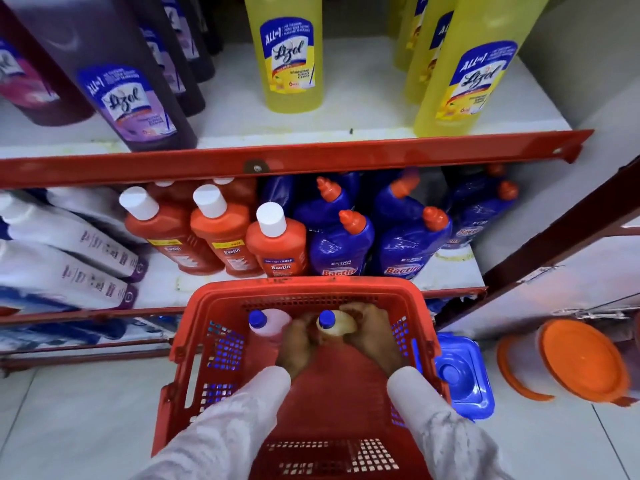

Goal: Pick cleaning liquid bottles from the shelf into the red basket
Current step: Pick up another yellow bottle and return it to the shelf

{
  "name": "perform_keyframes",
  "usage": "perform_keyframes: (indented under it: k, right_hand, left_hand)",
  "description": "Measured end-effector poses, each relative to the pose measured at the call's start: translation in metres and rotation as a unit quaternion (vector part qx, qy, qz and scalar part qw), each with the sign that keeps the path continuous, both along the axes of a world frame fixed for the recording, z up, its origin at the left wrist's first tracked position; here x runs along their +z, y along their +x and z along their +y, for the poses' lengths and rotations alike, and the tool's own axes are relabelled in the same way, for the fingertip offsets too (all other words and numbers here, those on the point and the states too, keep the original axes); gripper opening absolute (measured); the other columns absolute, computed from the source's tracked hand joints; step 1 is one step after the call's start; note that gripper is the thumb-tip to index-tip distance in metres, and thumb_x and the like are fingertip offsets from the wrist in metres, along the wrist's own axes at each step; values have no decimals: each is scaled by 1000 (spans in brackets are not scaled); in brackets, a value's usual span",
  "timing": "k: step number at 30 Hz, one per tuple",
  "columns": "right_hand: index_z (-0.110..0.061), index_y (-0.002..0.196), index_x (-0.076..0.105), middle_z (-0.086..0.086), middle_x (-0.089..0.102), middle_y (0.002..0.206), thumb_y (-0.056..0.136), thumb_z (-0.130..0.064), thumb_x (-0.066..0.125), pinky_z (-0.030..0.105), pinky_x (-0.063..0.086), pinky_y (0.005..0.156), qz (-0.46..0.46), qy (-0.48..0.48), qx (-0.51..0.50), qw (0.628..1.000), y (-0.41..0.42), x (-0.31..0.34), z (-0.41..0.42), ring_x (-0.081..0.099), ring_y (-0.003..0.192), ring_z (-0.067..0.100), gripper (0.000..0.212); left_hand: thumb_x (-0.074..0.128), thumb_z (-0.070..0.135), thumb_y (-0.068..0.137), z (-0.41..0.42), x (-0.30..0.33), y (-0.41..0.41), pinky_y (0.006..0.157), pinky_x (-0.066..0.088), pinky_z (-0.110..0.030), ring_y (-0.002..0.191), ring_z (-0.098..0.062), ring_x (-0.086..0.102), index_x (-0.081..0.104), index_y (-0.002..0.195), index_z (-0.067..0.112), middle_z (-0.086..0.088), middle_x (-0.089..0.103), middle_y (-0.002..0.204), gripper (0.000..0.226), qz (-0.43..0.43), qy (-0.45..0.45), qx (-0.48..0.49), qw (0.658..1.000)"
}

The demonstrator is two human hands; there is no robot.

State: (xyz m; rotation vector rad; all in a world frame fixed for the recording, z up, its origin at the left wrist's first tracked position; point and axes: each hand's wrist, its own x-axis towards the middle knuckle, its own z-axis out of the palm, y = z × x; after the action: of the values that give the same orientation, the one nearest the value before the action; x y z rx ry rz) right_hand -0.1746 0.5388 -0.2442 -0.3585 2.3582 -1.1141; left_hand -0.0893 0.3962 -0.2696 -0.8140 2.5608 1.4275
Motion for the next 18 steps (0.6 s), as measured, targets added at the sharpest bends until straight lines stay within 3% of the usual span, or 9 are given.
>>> perform_keyframes:
  k: [3,6,8,11,14,16,18]
  right_hand:
    - [-10,102,76,-1,75,94,65,18,65,3,49,72,36,-46,-33,998,-14,37,1,72,90,17,47]
    - [-27,90,76,-14,76,85,73,8,67,8,51,66,150,-112,-63,980,-24,99,-1,71,70,6,40]
    - [-25,85,75,-12,75,89,77,4,71,11,51,63,249,-174,-106,947,-31,143,-1,70,69,7,30]
    - [-10,84,74,4,72,98,76,7,71,15,53,72,412,-245,-197,855,-44,202,-2,68,86,10,19]
    - [-5,106,66,13,64,116,72,1,76,38,47,98,495,-246,-264,791,-72,233,-6,59,111,28,35]
    - [-3,126,54,18,53,133,70,-11,80,44,39,109,487,-232,-294,789,-95,242,-11,48,126,34,62]
    - [-1,142,38,21,42,146,67,-29,84,46,32,116,451,-193,-318,811,-119,249,-16,38,137,37,92]
  left_hand:
    - [55,-3,72,-12,64,1,84,51,-29,87,-13,65,70,97,20,2,73,97,37,159,-106,17,981]
    - [60,4,76,-19,133,-10,92,45,-30,99,-17,61,68,94,20,2,69,104,25,308,-233,-23,922]
    - [68,6,77,-20,173,-28,91,43,-37,105,-21,58,69,99,20,1,68,112,25,367,-312,-35,875]
    - [72,17,77,-19,218,-55,97,38,-43,118,-26,51,67,108,23,-1,61,129,33,398,-376,-26,836]
    - [70,26,76,-21,237,-81,107,32,-54,134,-32,39,60,120,21,-8,50,142,45,372,-413,-35,831]
    - [68,31,76,-23,241,-96,113,25,-59,141,-34,28,54,127,20,-10,43,147,53,328,-426,-46,842]
    - [66,33,76,-28,237,-108,117,18,-61,144,-34,22,49,132,20,-10,41,148,59,284,-432,-53,854]
